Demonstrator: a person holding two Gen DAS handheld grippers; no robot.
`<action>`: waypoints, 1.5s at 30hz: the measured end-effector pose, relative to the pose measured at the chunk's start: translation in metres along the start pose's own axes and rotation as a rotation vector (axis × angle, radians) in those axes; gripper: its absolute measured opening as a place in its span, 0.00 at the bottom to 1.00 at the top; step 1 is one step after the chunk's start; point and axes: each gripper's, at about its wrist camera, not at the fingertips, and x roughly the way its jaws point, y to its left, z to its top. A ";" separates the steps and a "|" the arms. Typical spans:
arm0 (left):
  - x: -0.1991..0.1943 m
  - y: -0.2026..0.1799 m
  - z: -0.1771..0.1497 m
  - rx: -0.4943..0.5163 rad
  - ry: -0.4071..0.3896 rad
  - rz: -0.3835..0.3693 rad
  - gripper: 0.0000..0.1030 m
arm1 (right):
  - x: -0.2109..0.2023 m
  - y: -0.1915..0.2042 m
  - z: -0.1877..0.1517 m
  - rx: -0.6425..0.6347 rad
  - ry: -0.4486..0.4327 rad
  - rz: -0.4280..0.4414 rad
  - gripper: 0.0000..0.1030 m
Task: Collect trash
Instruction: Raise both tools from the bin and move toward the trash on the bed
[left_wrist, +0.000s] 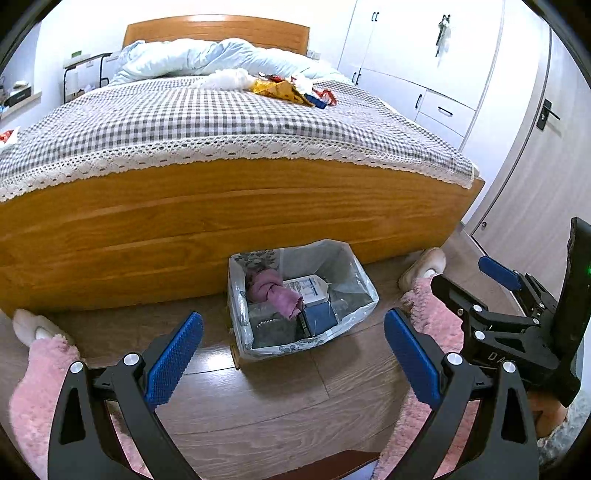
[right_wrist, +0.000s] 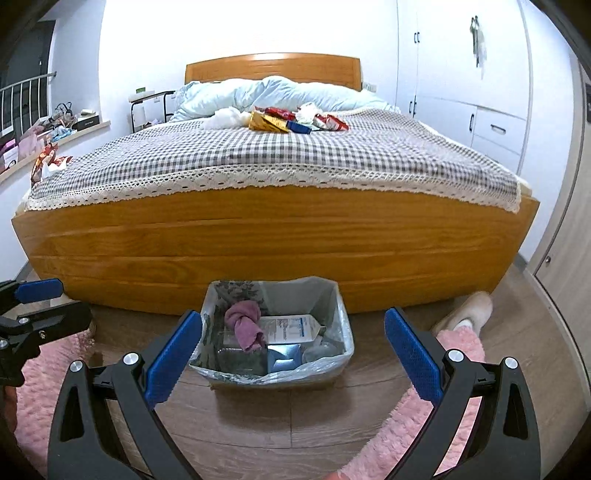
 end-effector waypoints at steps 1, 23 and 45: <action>-0.002 -0.001 0.001 0.005 -0.008 0.000 0.92 | -0.002 -0.001 0.000 -0.002 -0.003 -0.002 0.92; -0.008 0.000 0.122 -0.013 -0.203 -0.059 0.92 | 0.008 -0.017 0.117 0.036 -0.244 -0.003 0.92; 0.072 0.014 0.255 -0.045 -0.303 -0.037 0.92 | 0.106 -0.067 0.240 0.118 -0.367 -0.039 0.92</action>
